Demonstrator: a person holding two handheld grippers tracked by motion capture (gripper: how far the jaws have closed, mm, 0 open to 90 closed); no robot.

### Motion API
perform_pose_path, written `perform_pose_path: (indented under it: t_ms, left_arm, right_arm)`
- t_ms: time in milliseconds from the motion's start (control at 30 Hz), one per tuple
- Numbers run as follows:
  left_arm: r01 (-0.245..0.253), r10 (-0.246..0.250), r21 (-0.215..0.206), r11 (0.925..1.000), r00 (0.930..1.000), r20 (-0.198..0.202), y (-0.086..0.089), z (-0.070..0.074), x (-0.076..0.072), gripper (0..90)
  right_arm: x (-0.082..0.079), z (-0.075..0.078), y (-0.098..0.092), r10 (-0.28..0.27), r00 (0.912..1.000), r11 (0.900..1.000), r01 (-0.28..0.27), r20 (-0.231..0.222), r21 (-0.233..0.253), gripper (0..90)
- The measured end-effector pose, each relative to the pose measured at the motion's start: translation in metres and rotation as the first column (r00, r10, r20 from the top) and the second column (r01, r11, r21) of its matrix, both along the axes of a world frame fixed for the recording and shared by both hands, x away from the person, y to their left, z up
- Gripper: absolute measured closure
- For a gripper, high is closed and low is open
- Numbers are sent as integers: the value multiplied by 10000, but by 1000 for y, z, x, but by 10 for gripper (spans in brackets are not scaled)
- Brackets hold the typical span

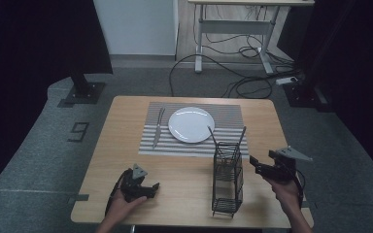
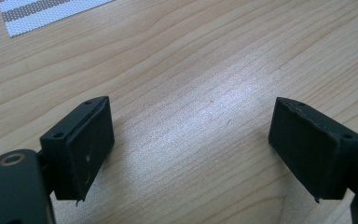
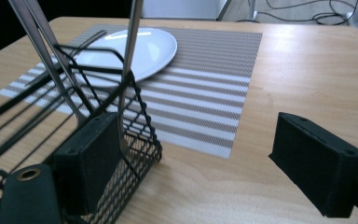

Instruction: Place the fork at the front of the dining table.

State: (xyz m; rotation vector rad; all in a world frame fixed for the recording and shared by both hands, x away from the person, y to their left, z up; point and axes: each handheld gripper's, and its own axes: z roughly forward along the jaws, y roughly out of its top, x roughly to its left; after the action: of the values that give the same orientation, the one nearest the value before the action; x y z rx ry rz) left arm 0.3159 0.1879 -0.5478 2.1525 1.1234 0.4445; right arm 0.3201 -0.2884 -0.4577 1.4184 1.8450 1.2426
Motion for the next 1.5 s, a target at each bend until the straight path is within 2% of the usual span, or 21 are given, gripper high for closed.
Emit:
perform_pose_path:
  t_ms: [267, 367, 767, 967, 1000, 1200, 1333, 1367, 1400, 1433, 1500]
  left_arm:
    - [-1, 1, -1, 10000, 10000, 0, 0, 0, 0, 140]
    - [-6, 6, -7, 10000, 10000, -3, 0, 0, 0, 140]
    - [-4, 4, -6, 10000, 10000, -5, 0, 0, 0, 140]
    - [0, 0, 0, 10000, 10000, 0, 0, 0, 0, 140]
    - [-2, 2, 0, 10000, 10000, 1, 0, 0, 0, 140]
    - [-1, 1, 0, 10000, 10000, 0, 0, 0, 0, 140]
    - [0, 0, 2, 10000, 10000, 2, 0, 0, 0, 140]
    - [0, 0, 0, 10000, 10000, 0, 0, 0, 0, 140]
    - [0, 0, 0, 10000, 10000, 0, 0, 0, 0, 140]
    - [-3, 3, -1, 10000, 10000, 3, 0, 0, 0, 140]
    - [-2, 2, 0, 10000, 10000, 2, 0, 0, 0, 140]
  right_arm:
    - [7, 17, 11, 109, 9993, 9999, -107, 355, -47, 161]
    - [14, 24, 21, 217, 9985, 9997, -212, 511, -108, 177]
    - [32, 27, 39, 221, 9984, 9996, -210, 524, -210, 270]
    - [40, 25, 44, 197, 9987, 9996, -187, 472, -206, 353]
    - [42, 25, 46, 103, 9986, 9997, -90, 525, -245, 392]
    - [48, 24, 48, 114, 9987, 9998, -106, 497, -153, 455]
    - [52, 22, 49, 274, 9987, 9996, -272, 420, -57, 518]
    - [53, 21, 49, 398, 9984, 9992, -398, 394, -10, 569]
    - [53, 21, 49, 398, 9984, 9992, -398, 394, -10, 569]
    - [53, 20, 51, 305, 9979, 9990, -285, 579, -350, 639]
    - [53, 20, 51, 275, 9977, 9987, -247, 626, -439, 663]
